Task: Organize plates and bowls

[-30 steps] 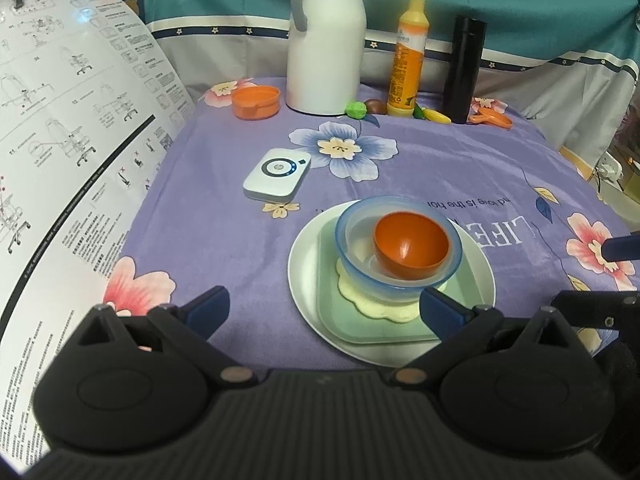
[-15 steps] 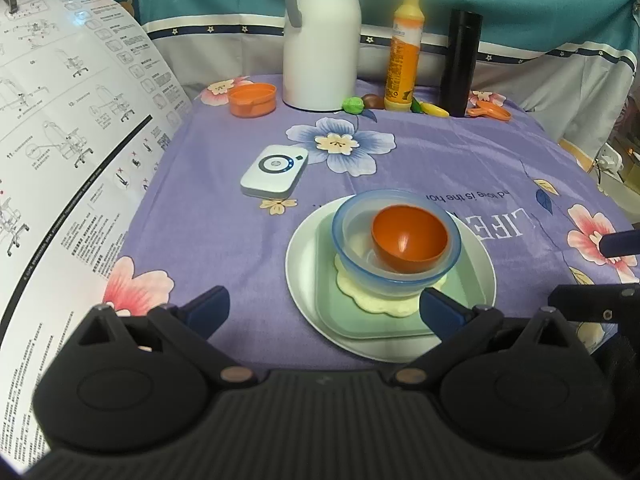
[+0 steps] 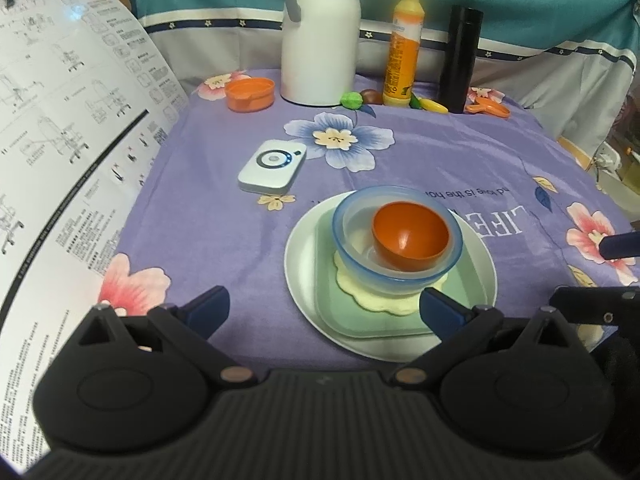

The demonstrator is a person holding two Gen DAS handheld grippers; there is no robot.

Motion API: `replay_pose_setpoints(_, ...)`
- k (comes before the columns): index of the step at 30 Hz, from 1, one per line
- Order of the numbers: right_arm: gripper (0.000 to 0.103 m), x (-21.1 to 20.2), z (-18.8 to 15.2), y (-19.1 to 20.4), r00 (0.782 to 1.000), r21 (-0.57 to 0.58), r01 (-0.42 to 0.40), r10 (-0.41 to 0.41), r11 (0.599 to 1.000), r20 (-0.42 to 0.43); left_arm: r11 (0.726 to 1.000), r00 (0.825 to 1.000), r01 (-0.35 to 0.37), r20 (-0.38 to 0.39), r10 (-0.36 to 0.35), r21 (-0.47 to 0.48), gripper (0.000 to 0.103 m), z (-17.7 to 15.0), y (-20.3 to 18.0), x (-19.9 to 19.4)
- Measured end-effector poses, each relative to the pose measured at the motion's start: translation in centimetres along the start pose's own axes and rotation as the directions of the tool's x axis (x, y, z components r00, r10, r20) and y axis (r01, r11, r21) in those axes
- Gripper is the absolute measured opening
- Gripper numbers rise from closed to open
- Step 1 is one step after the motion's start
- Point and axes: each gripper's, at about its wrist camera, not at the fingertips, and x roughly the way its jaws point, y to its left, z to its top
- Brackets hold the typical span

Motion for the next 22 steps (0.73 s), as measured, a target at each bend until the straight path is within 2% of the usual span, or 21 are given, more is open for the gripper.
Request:
replay_pose_setpoints(10,0.103,0.06,0.0,0.0,1.0,-0.002,0.003,-0.003,1.0,-0.005,0.999,0.999,-0.046,0.015,0.046,0.025,0.103,-0.01,-0.14,-0.11)
replay_pose_setpoints(22,0.103,0.11,-0.09,0.08,1.0,-0.007,0.009,-0.009,1.0,-0.007,0.997,0.998,-0.057,0.026,0.056,0.047,0.103,0.15,-0.19,-0.5)
